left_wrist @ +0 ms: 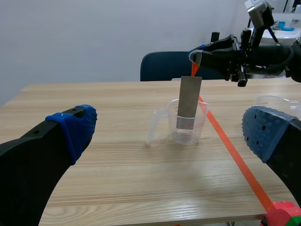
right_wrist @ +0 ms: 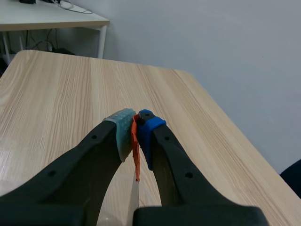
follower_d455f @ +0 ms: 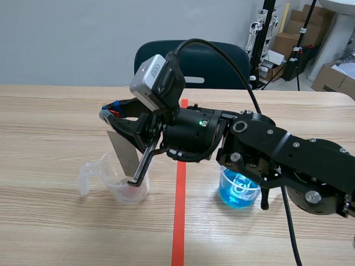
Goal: Do the redox reaction experiment. lift the metal plate out of the left beaker
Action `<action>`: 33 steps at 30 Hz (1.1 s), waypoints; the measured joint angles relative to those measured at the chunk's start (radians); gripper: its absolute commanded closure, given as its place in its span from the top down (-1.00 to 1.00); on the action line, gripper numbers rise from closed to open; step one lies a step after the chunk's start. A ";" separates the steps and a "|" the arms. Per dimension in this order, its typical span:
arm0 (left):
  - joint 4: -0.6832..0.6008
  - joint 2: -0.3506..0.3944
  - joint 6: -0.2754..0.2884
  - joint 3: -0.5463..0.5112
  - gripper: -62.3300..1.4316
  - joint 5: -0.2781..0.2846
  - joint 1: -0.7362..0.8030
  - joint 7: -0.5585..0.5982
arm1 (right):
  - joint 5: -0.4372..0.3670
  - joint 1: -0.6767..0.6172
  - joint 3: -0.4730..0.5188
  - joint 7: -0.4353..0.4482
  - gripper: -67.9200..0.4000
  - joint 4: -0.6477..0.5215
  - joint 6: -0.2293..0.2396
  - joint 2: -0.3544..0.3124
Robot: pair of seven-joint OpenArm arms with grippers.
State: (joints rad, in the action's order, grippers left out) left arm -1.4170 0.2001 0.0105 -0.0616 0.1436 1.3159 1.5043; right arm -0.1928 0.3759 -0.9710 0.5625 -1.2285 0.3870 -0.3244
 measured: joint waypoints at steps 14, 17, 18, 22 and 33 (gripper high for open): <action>0.000 0.000 0.000 0.000 1.00 0.000 0.000 0.000 | -0.145 0.009 0.000 -0.082 -0.98 0.000 0.051 -0.003; 0.000 0.000 0.000 0.000 1.00 0.000 0.000 0.000 | -0.145 0.008 0.000 -0.092 -0.98 0.000 0.092 -0.003; 0.000 0.000 0.000 0.000 1.00 0.000 0.000 0.000 | -0.145 0.008 0.000 -0.092 -0.98 0.000 0.101 -0.003; 0.000 0.000 0.000 0.000 1.00 0.000 0.000 0.000 | -0.159 0.008 0.000 -0.094 -0.98 0.000 0.108 -0.003; 0.000 0.000 0.000 0.000 1.00 0.000 0.000 0.000 | -0.172 0.009 0.000 -0.094 -0.98 0.000 0.108 -0.003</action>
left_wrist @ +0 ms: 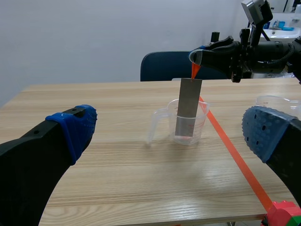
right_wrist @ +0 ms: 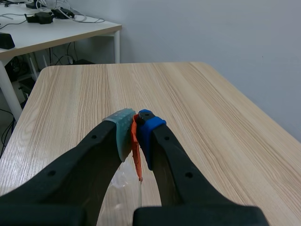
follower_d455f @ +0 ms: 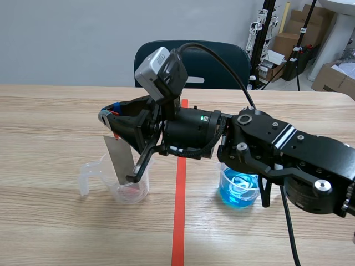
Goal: Do the redox reaction experiment. lift the metal plate out of the left beaker
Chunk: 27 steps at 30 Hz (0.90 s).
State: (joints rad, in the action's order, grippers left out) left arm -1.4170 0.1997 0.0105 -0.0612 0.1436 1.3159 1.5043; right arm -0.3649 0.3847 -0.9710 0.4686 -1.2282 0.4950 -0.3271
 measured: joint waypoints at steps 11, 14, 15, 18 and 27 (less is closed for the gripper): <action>0.000 0.000 0.000 0.000 1.00 0.000 0.000 0.000 | -0.018 0.000 0.000 -0.007 -0.98 -0.001 0.000 -0.006; 0.000 0.000 0.000 0.000 1.00 0.000 0.000 0.000 | -0.018 0.000 0.000 -0.028 -0.98 -0.016 0.000 -0.022; 0.000 0.000 0.000 0.000 1.00 0.000 0.000 0.000 | -0.018 0.000 0.001 -0.044 -0.98 -0.026 0.000 -0.025; 0.000 0.000 0.000 0.000 1.00 0.000 0.000 0.000 | -0.018 0.000 0.001 -0.069 -0.98 -0.067 0.000 -0.031; 0.000 0.000 0.000 0.000 1.00 0.000 0.000 0.000 | -0.032 0.000 0.045 -0.130 -0.98 -0.171 0.000 -0.034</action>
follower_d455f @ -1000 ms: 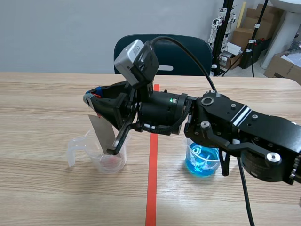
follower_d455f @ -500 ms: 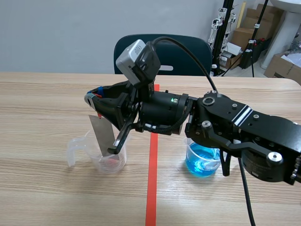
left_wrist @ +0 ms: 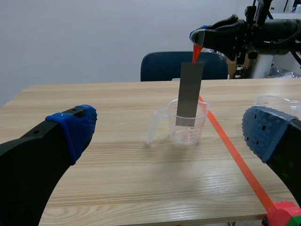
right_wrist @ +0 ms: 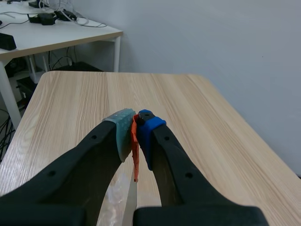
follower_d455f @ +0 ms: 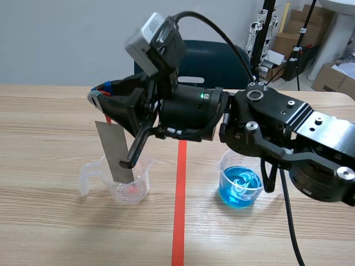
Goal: Do the redox reaction experiment. lift the metal plate out of the left beaker
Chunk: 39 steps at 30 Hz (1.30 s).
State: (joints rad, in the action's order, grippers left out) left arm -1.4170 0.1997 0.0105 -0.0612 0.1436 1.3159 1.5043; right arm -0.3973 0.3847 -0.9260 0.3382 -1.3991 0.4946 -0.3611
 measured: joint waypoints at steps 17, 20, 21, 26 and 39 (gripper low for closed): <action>0.000 0.000 0.000 0.000 1.00 0.000 0.000 0.000 | -0.028 0.000 0.018 -0.083 -0.98 -0.089 0.000 -0.016; 0.000 0.000 0.000 0.000 1.00 0.000 0.000 0.000 | -0.042 0.000 0.029 -0.106 -0.98 -0.113 0.000 -0.016; 0.000 0.000 0.000 0.000 1.00 0.000 0.000 0.000 | -0.042 0.000 0.033 -0.109 -0.98 -0.121 0.000 -0.016; 0.000 0.000 0.000 0.000 1.00 0.000 0.000 0.000 | -0.042 0.000 0.054 -0.120 -0.98 -0.147 0.000 -0.016; 0.000 0.000 0.000 0.000 1.00 0.000 0.000 0.000 | -0.068 0.000 0.055 -0.177 -0.98 -0.205 0.000 -0.016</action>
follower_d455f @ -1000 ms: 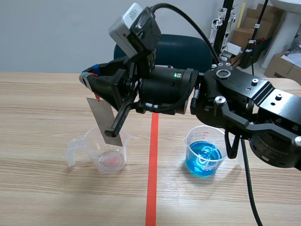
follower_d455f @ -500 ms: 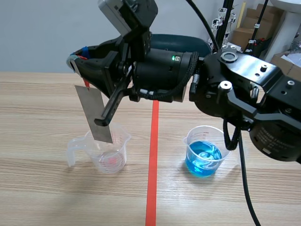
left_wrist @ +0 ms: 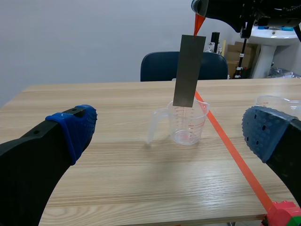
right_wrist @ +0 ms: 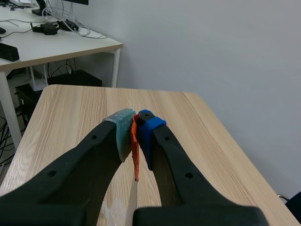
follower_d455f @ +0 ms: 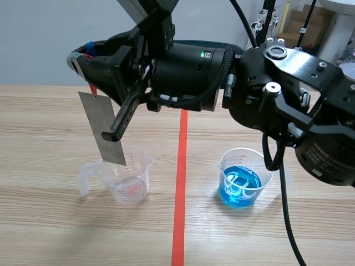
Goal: Do the redox reaction experiment. lift the metal plate out of the left beaker
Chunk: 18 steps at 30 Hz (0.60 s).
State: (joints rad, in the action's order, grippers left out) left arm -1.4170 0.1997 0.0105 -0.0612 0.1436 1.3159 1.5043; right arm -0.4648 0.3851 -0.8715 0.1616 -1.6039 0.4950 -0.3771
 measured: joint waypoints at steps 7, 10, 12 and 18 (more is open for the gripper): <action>0.000 0.000 0.000 0.000 1.00 0.000 0.000 0.000 | -0.025 0.000 0.006 -0.068 -0.98 -0.008 0.000 0.000; 0.000 0.000 0.000 0.000 1.00 0.000 0.000 0.000 | -0.026 0.000 0.032 -0.086 -0.98 -0.035 0.000 0.000; 0.000 0.000 0.000 0.000 1.00 0.000 0.000 0.000 | -0.027 0.003 0.043 -0.101 -0.98 -0.057 0.000 0.000; 0.000 0.000 0.000 0.000 1.00 0.000 0.000 0.000 | -0.056 0.030 0.044 -0.167 -0.98 -0.071 0.000 0.000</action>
State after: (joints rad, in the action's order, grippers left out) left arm -1.4170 0.1997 0.0105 -0.0612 0.1432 1.3159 1.5043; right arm -0.5213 0.4149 -0.8276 -0.0059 -1.6749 0.4950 -0.3767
